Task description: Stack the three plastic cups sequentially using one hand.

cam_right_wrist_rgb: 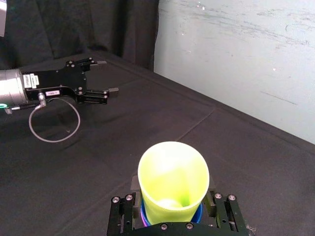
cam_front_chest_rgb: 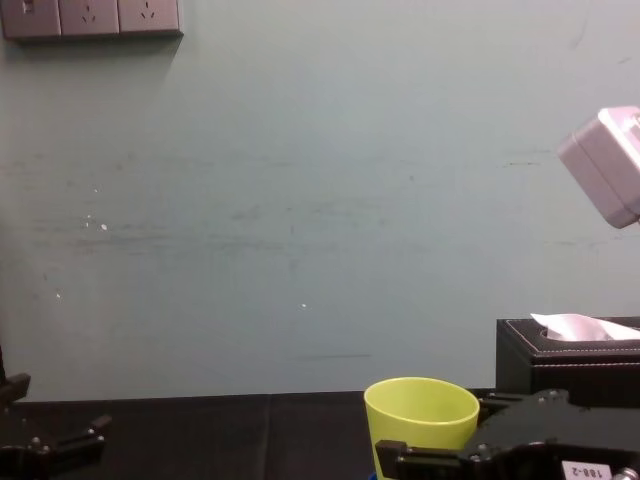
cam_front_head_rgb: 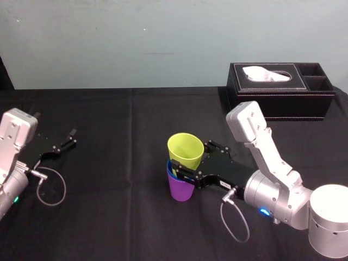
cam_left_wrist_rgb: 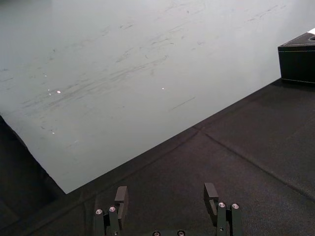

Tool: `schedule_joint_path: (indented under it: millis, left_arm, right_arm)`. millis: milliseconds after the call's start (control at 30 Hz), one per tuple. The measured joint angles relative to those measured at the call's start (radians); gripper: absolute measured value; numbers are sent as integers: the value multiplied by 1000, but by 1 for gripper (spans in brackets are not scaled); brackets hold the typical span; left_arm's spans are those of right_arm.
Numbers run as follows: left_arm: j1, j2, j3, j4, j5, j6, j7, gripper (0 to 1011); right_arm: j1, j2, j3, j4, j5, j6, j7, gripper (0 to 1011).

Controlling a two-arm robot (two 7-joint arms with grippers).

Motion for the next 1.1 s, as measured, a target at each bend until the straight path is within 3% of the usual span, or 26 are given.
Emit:
schedule_joint_path:
  millis: [600,800,867,900,1100]
  left_arm:
    - [0,0,0,0,0,0,0,1010]
    - [0,0,0,0,0,0,0,1010]
    - [0,0,0,0,0,0,0,1010]
    - [0,0,0,0,0,0,0,1010]
    - [0,0,0,0,0,0,0,1010]
  right_arm:
    - [1,-2,1,2,-1,-2,1,742]
    - [1,-1,1,1,-1,-1,1,915]
    - [1,-1,1,1,-1,-1,1,928]
    - [1,-1,1,1,-1,-1,1,986]
    - [1,0,1,0,0,0,1,1003]
